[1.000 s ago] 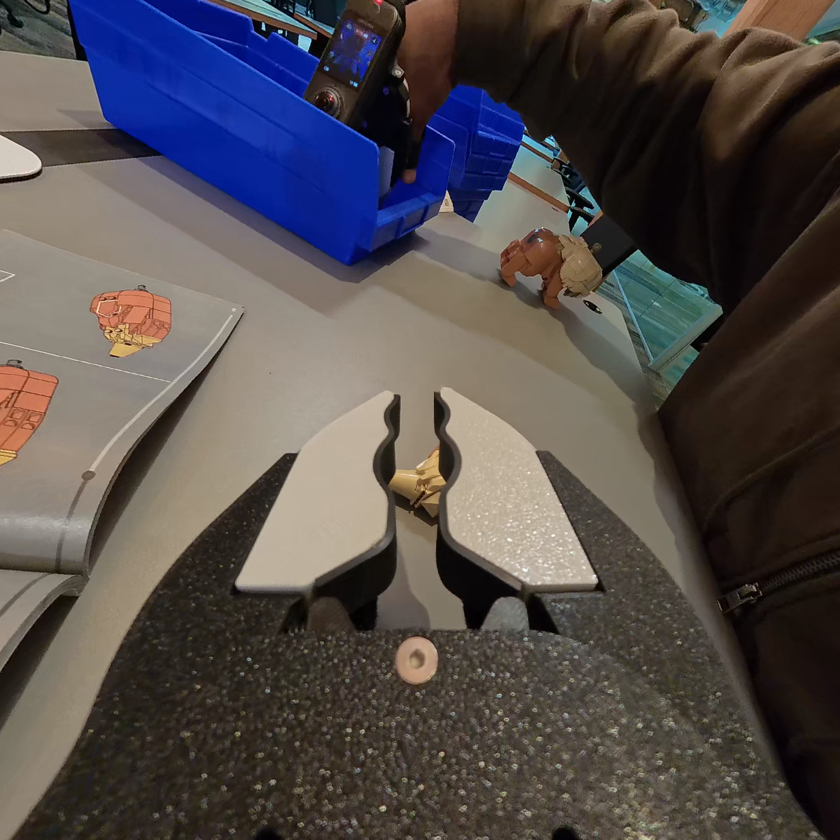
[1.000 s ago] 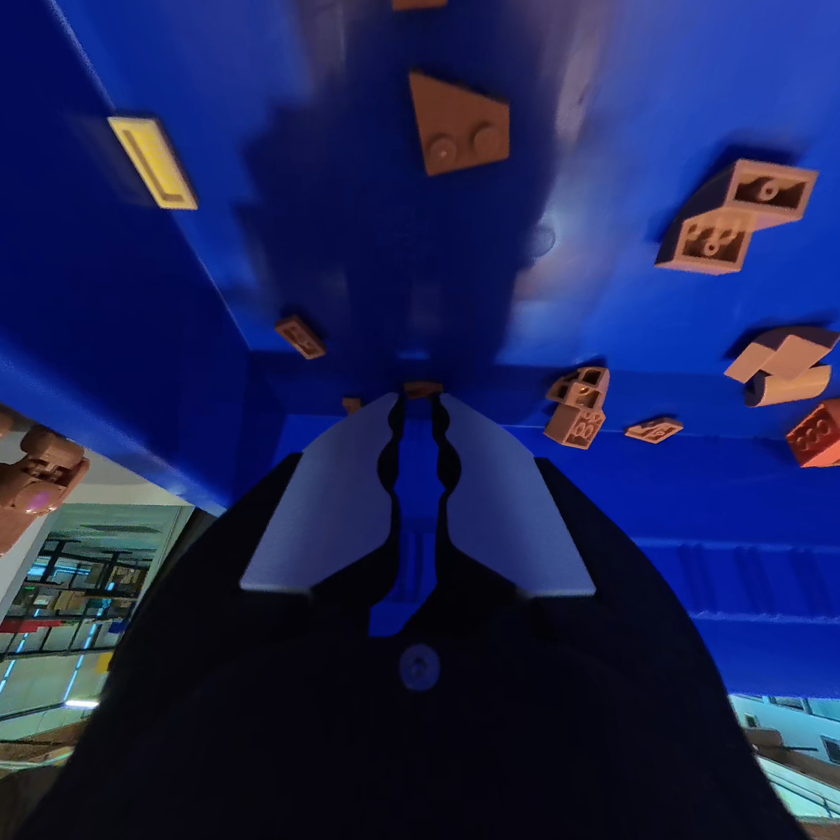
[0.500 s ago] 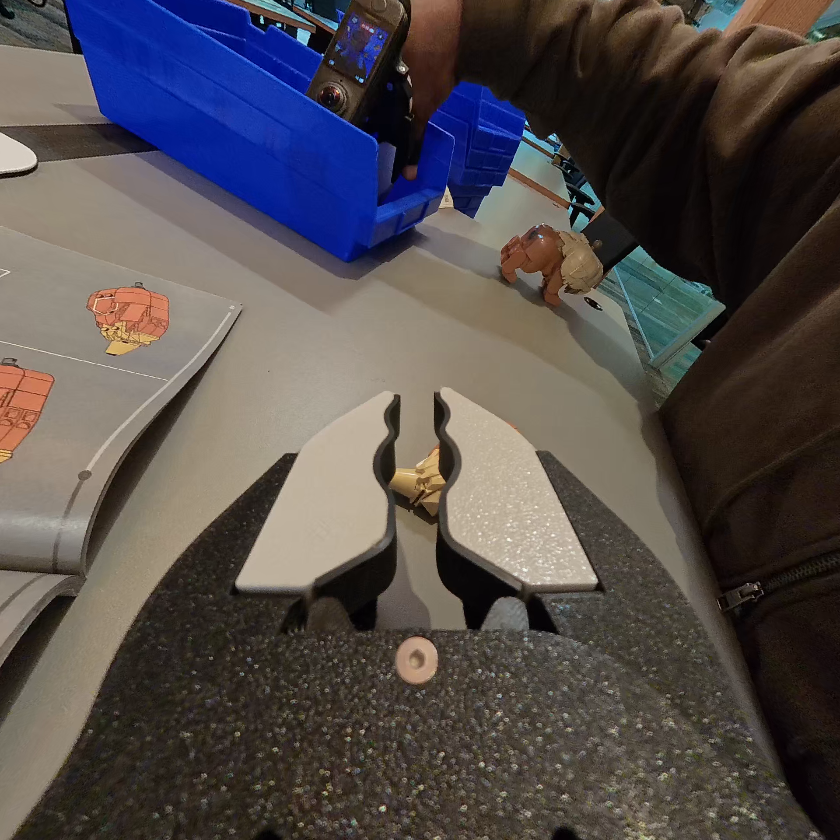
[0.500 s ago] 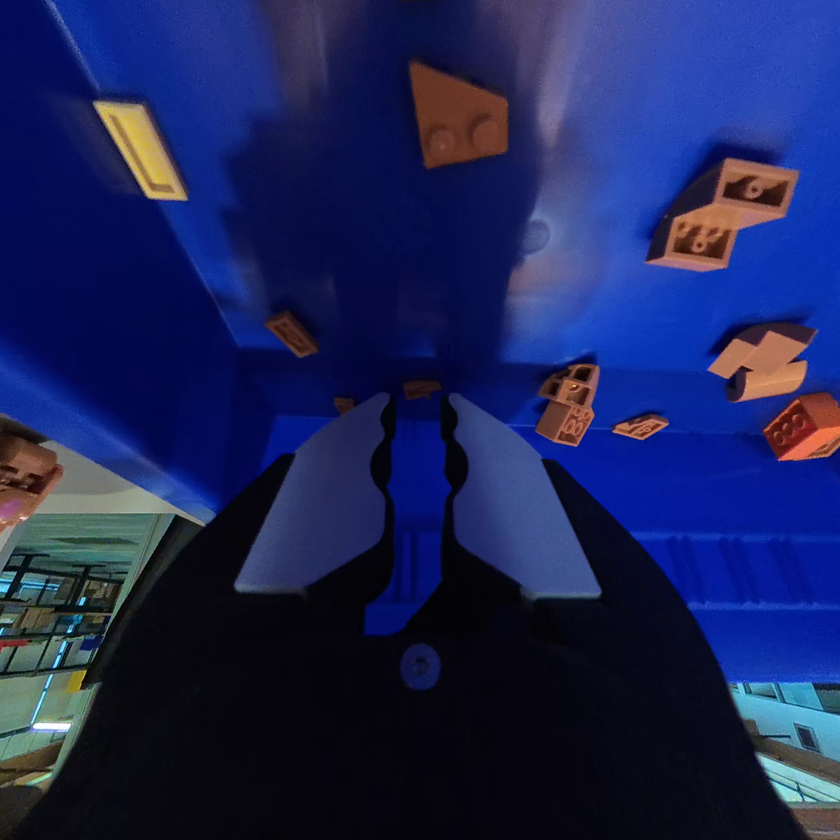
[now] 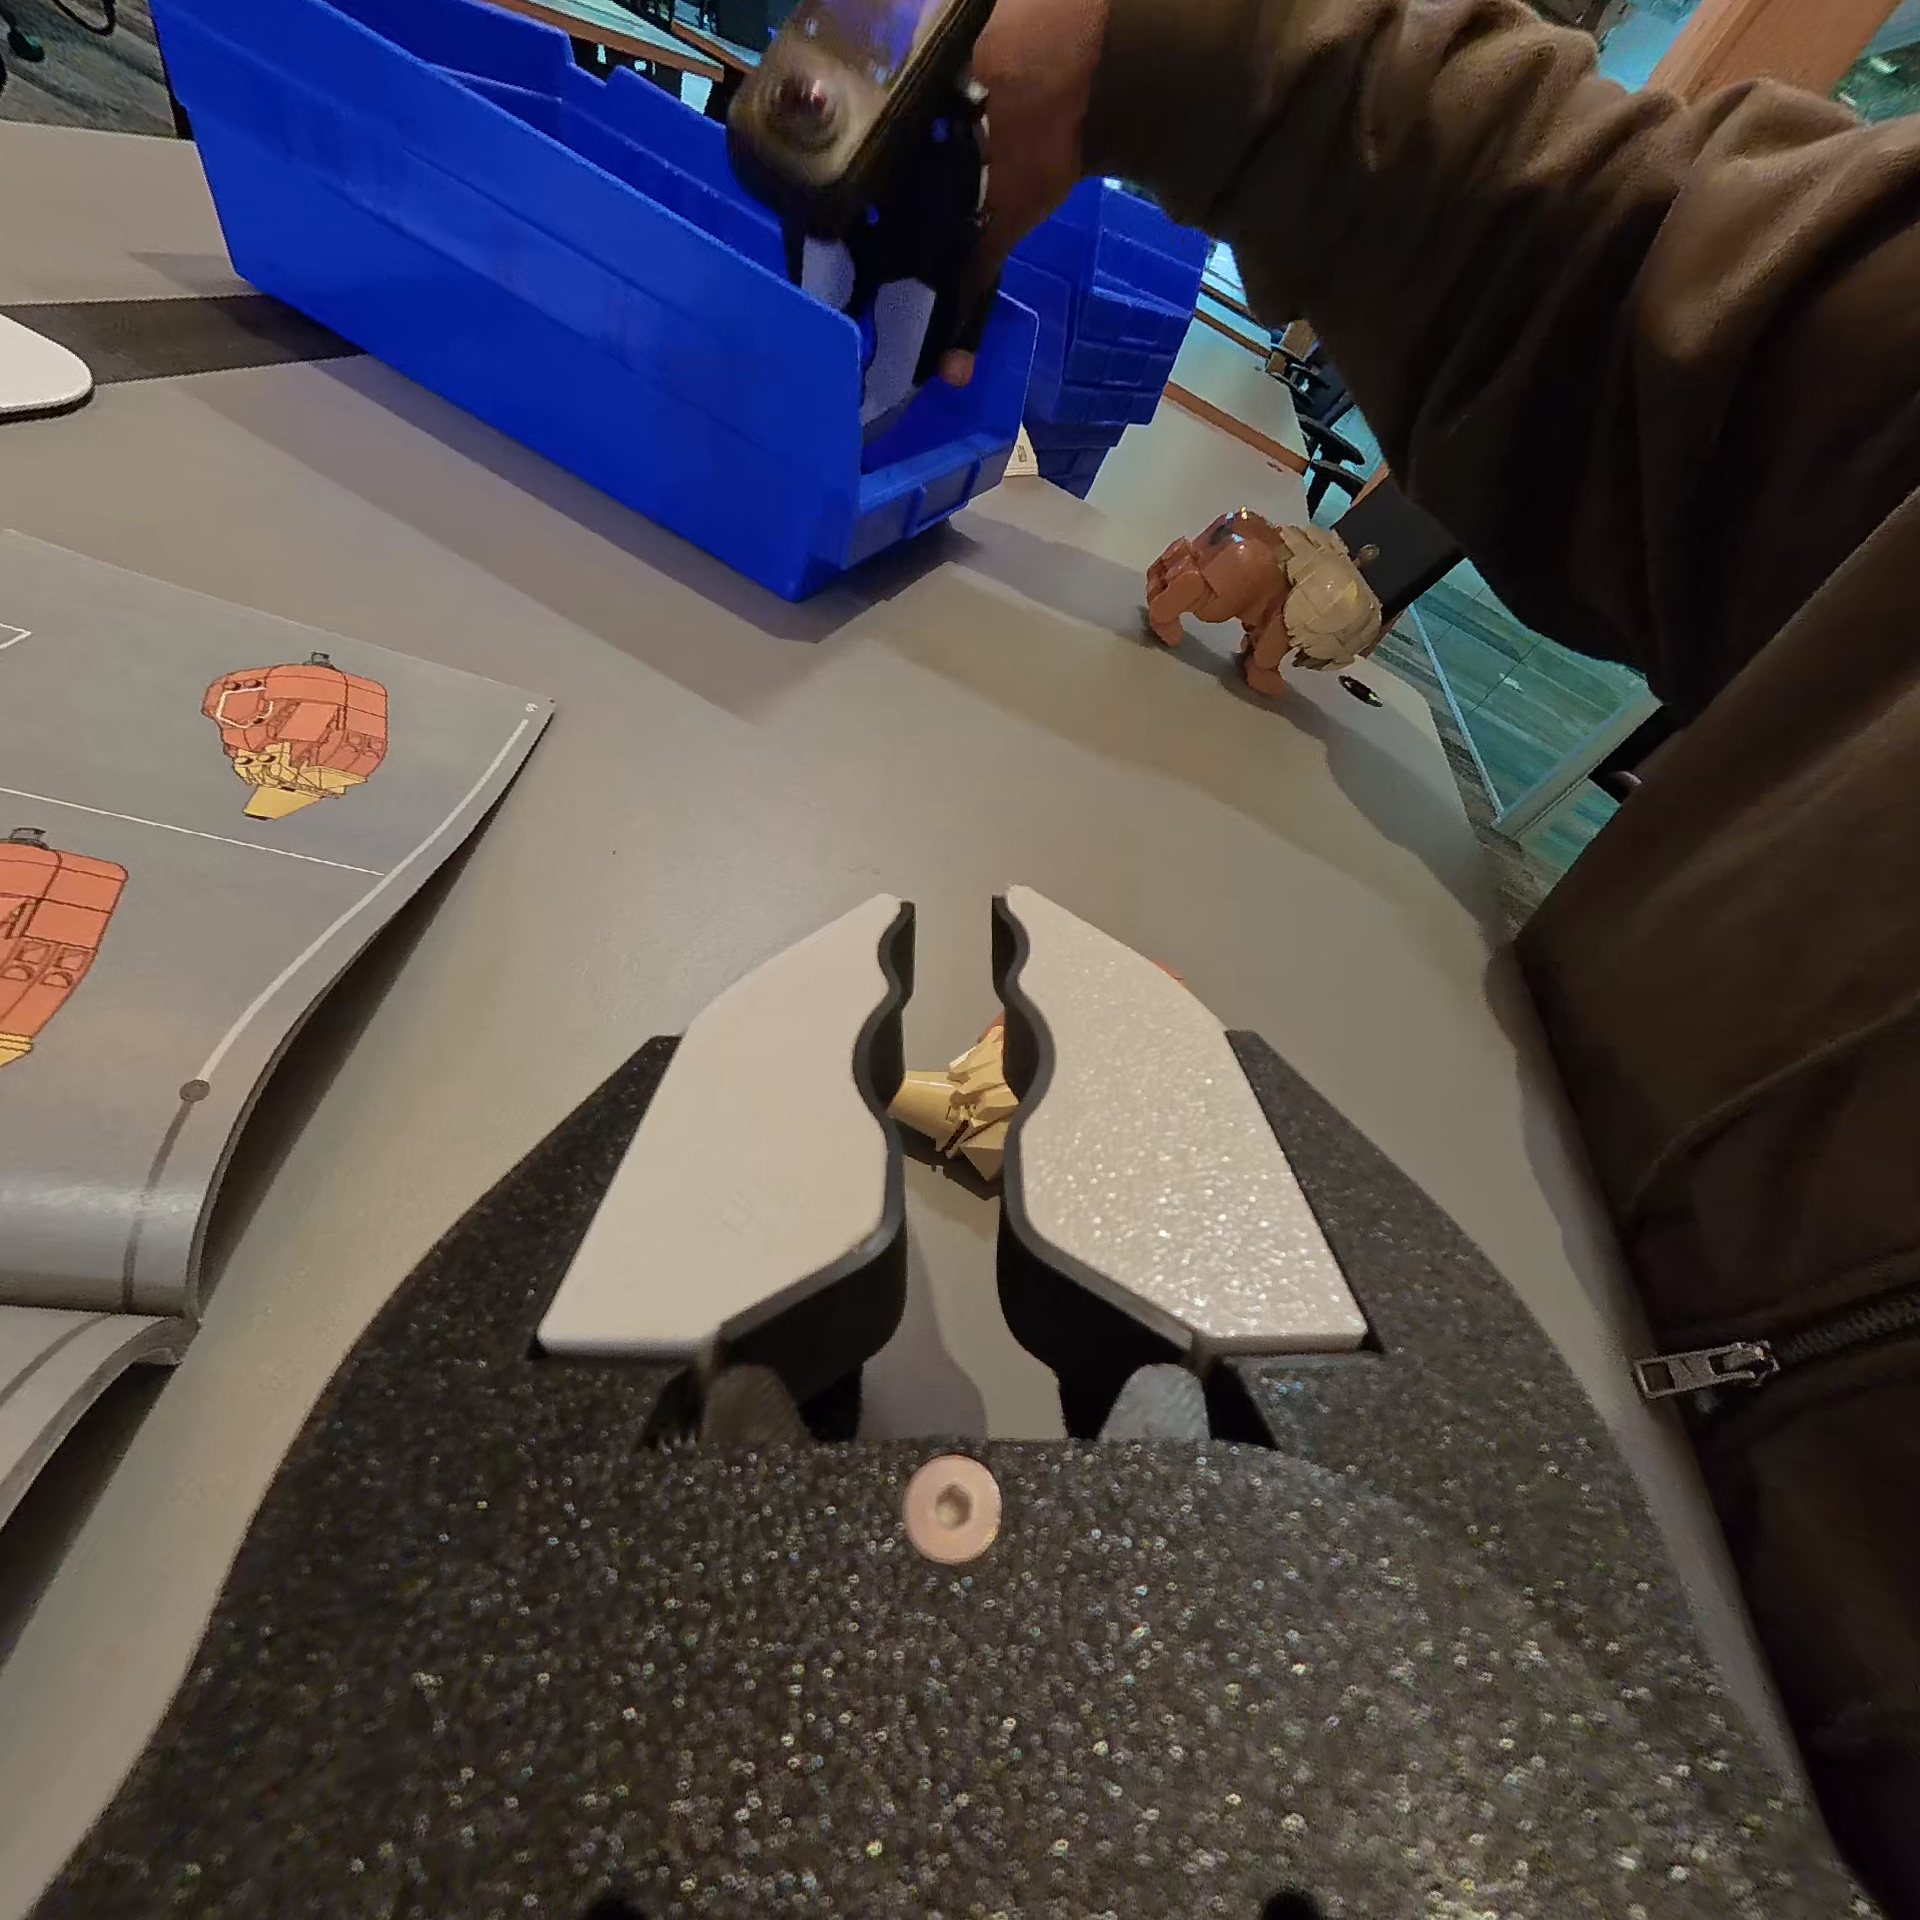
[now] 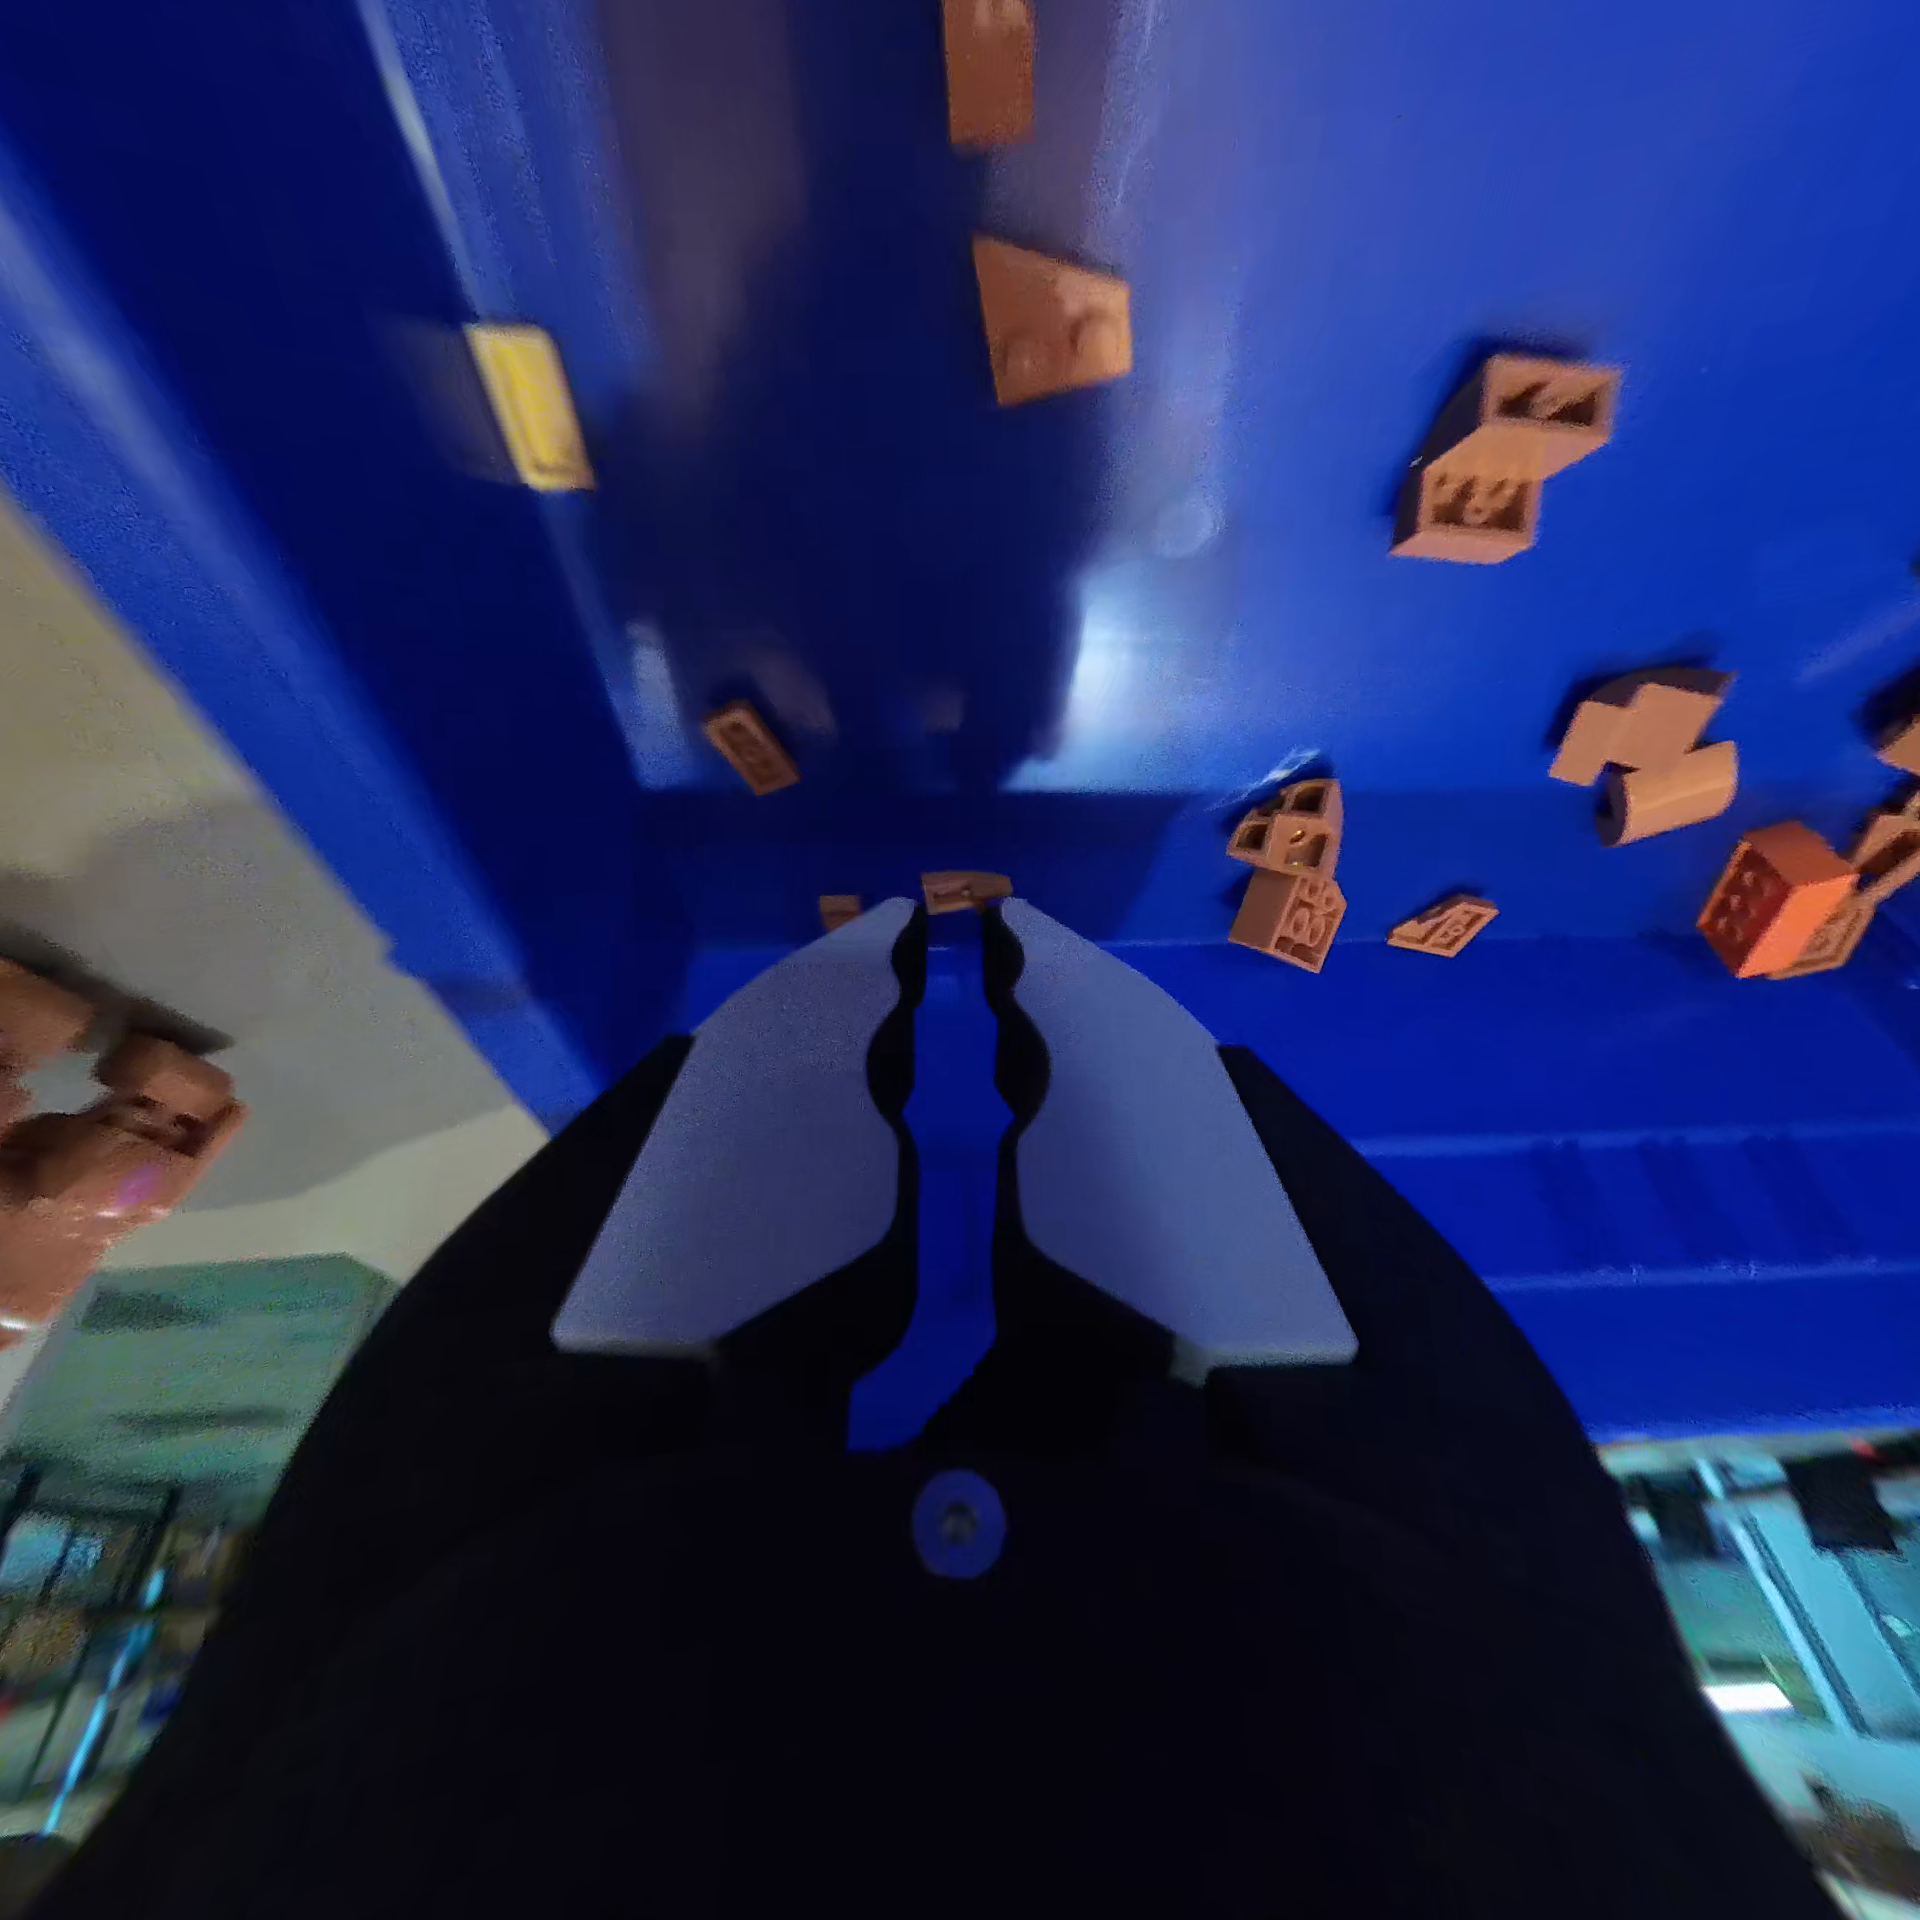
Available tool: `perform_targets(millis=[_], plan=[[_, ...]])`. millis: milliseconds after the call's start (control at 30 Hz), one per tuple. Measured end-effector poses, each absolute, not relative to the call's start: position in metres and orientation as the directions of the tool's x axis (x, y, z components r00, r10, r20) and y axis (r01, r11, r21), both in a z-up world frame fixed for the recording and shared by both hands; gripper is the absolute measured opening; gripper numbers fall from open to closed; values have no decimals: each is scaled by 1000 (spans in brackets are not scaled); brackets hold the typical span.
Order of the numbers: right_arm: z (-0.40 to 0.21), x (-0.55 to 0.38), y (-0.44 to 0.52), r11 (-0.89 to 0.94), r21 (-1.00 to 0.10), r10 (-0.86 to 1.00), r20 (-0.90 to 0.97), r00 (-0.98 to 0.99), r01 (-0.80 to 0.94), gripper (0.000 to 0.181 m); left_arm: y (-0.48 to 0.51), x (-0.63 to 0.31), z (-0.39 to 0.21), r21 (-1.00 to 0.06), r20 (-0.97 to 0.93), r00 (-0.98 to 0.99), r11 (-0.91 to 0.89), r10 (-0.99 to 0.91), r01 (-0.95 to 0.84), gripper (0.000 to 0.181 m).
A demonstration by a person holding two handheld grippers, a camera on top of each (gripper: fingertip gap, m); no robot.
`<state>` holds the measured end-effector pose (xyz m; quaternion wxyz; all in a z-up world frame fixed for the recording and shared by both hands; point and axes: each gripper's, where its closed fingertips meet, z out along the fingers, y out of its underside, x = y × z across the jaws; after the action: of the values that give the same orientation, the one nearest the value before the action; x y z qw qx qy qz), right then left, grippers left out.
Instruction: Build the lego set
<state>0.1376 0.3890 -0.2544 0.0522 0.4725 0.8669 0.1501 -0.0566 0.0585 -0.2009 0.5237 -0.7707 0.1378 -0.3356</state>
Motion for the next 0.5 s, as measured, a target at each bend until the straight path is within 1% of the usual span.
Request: perform_targets(millis=[67,200,367,500], plan=[[-239,126,370,504,184,851,62,-522,844,11,58,-56,-199,-904,366,738,-404,-567,138,14],[-203,94,301,510,-136,859,41,-510,849,10,56,-56,-194,-917,338,741,-381,-579,121,14],[-175,54,185,482,-483,825,-31,-565,731,10,47,-56,-189,-937,270,752,-343,-601,63,16],[-164,24,99,367,-700,772,-137,-620,612,10,35,-52,-190,-952,191,742,-305,-642,-18,22]])
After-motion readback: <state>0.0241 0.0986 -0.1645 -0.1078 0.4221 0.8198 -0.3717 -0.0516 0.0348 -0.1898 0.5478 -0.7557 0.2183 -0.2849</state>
